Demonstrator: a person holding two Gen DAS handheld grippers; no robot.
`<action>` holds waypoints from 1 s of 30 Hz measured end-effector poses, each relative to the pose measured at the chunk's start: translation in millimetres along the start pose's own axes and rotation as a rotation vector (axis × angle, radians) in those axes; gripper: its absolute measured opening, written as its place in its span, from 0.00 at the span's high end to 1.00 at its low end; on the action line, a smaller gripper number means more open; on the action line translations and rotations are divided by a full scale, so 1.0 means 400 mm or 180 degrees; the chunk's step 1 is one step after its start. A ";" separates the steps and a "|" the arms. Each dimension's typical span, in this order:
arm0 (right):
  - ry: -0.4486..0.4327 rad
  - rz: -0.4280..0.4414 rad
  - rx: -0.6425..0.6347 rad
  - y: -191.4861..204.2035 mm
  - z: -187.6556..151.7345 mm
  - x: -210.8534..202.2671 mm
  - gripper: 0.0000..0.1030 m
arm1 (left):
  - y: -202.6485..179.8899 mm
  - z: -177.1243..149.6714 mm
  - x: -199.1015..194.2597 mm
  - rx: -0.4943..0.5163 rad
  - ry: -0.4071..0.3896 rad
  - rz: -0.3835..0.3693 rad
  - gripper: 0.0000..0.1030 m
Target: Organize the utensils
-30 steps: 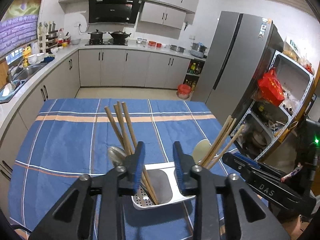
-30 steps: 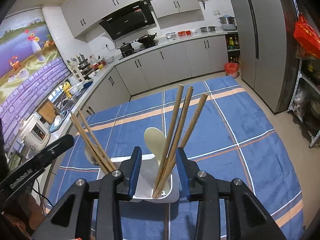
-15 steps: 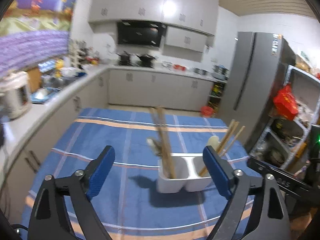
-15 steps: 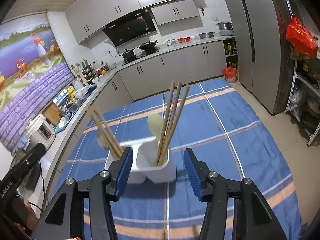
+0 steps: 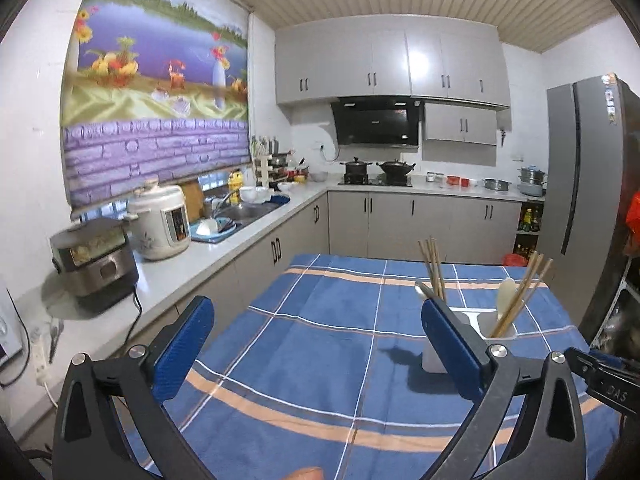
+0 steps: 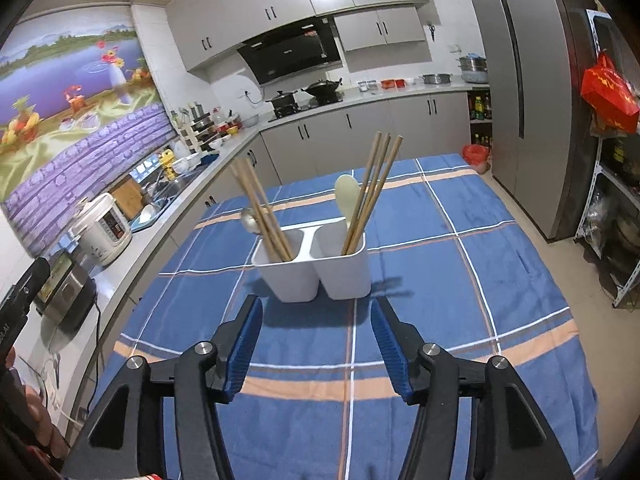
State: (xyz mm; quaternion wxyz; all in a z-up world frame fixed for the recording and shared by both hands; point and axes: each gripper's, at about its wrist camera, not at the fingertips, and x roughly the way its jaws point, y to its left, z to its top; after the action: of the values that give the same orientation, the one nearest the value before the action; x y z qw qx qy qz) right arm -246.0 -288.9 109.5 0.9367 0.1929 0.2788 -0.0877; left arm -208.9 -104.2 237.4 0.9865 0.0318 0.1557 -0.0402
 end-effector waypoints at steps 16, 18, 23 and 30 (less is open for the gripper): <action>-0.0250 -0.0296 -0.0203 0.002 -0.115 -0.145 0.33 | -0.077 -0.109 -0.076 0.0131 0.0814 -0.0501 0.00; -0.0238 -0.0370 -0.0190 -0.006 -0.127 -0.153 0.33 | -0.094 -0.121 -0.082 0.0187 0.0837 -0.0516 0.00; -0.0233 -0.0507 -0.0176 -0.020 -0.135 -0.169 0.31 | -0.116 -0.149 -0.092 0.0302 0.0838 -0.0461 0.00; -0.0259 -0.0562 -0.0202 -0.011 -0.141 -0.184 0.27 | -0.114 -0.155 -0.095 0.0287 0.0887 -0.0428 0.00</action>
State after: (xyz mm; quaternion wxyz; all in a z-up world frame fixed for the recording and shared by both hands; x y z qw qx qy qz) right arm -335.7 -265.7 105.8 0.9415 0.1341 0.2590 -0.1688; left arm -267.7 -142.1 188.1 0.9480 0.0709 0.2909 -0.1083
